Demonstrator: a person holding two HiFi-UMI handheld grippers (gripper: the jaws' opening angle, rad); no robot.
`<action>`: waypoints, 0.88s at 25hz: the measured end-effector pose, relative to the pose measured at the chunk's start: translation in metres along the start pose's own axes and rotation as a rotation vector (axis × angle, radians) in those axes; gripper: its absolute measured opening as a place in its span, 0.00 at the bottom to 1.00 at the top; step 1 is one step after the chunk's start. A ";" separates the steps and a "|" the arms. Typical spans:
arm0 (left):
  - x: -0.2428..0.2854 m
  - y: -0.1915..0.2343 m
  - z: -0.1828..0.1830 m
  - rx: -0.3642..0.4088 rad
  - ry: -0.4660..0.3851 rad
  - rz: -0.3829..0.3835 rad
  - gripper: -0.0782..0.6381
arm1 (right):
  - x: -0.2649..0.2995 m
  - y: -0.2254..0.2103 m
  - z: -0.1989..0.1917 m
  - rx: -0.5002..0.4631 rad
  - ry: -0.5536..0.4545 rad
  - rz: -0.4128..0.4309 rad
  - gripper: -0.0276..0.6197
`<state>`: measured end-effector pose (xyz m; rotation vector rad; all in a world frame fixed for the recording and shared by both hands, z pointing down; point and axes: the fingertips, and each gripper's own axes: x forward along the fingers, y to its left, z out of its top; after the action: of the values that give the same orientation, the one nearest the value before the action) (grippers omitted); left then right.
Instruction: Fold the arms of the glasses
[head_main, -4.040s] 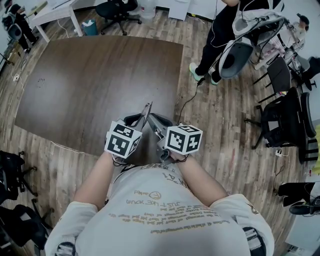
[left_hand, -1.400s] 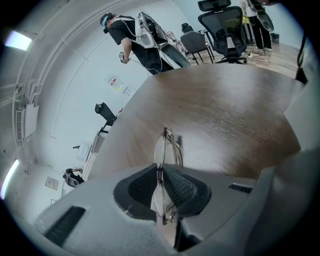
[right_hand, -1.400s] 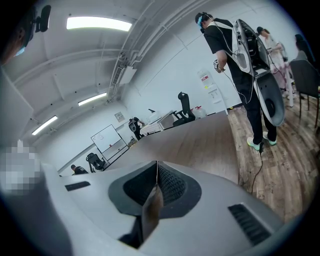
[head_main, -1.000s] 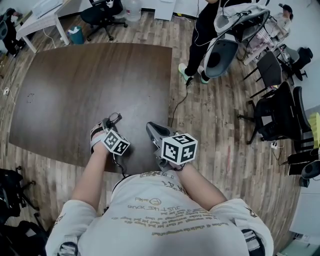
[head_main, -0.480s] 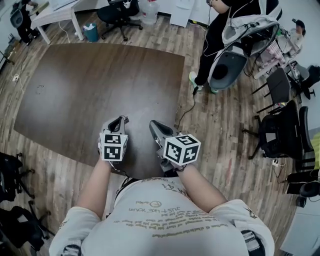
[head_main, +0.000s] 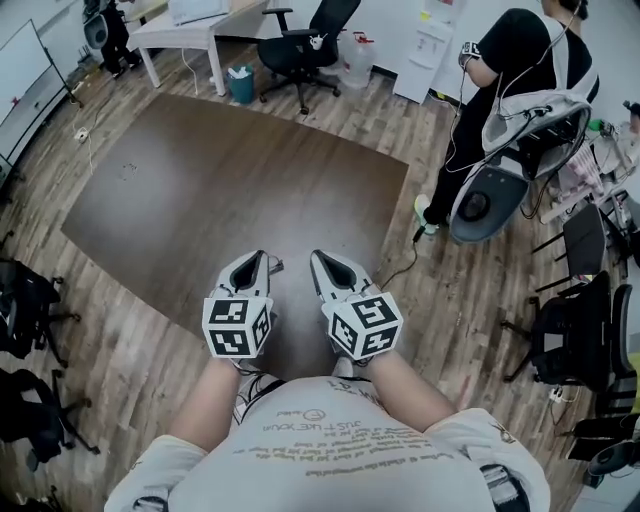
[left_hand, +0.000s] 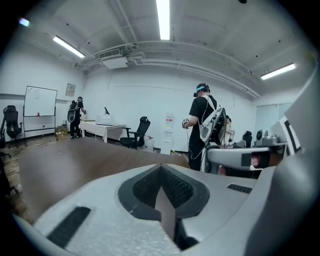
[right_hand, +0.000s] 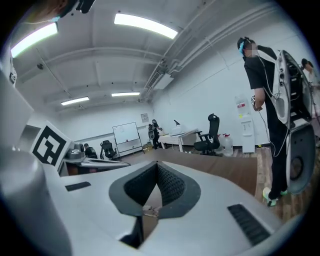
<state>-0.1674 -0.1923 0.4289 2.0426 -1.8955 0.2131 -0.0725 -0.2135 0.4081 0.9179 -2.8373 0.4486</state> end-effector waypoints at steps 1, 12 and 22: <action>-0.005 -0.002 0.003 -0.009 -0.012 0.007 0.13 | 0.000 0.000 0.005 0.011 -0.011 0.011 0.06; -0.018 -0.020 -0.006 0.074 -0.011 0.119 0.13 | -0.007 -0.009 0.008 0.040 -0.015 0.063 0.06; -0.025 -0.024 -0.011 0.078 0.001 0.164 0.13 | -0.009 -0.006 0.003 0.068 -0.003 0.119 0.06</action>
<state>-0.1448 -0.1641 0.4269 1.9344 -2.0868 0.3334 -0.0619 -0.2141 0.4054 0.7640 -2.9070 0.5612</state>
